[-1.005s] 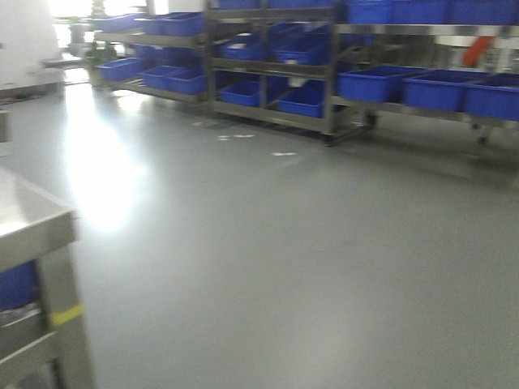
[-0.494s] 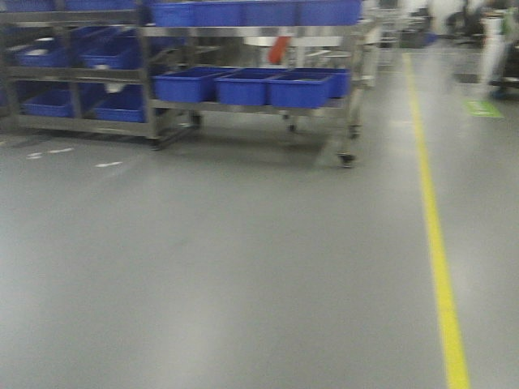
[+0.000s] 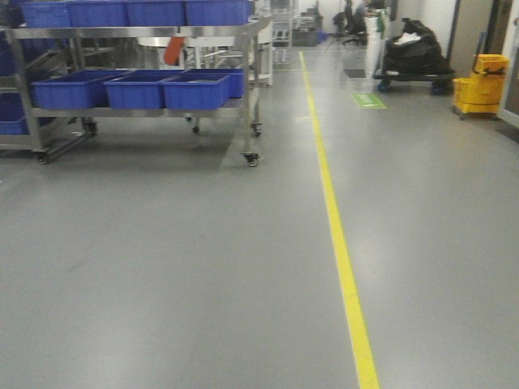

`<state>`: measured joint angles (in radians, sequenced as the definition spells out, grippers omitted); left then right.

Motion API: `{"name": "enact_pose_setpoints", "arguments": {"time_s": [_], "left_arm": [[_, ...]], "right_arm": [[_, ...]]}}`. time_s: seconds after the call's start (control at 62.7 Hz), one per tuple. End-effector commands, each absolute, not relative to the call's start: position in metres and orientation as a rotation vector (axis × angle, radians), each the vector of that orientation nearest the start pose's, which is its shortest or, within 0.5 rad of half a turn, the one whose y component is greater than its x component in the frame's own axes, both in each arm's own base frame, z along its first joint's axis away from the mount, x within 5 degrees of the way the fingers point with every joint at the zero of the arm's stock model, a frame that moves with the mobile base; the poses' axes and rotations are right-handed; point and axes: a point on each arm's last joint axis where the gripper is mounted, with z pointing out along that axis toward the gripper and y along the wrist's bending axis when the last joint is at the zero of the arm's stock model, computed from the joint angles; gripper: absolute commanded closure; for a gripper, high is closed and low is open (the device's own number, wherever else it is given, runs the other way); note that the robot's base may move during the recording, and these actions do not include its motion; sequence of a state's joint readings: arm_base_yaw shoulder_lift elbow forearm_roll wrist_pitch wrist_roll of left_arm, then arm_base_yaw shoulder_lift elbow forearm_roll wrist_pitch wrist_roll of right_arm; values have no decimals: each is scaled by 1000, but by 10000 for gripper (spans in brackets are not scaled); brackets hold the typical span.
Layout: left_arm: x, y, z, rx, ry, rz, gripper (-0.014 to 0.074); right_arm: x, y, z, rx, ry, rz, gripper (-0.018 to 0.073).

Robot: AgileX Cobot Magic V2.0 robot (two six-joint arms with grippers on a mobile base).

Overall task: Pick and sort blue part to right shelf
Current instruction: 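Turn the base away from the table and drive along the aisle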

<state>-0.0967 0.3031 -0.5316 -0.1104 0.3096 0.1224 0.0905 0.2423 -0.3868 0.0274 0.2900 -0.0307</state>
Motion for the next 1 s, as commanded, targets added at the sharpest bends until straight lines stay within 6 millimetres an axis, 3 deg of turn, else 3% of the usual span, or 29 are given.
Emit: {"name": "enact_pose_setpoints", "arguments": {"time_s": [0.0,0.989], "left_arm": [[62,-8,361,93,1447,-93,265],[62,-8,361,93,1447,-93,265]], "right_arm": [[64,6,320,-76,1512,60,187],[64,6,320,-76,1512,60,187]]}}
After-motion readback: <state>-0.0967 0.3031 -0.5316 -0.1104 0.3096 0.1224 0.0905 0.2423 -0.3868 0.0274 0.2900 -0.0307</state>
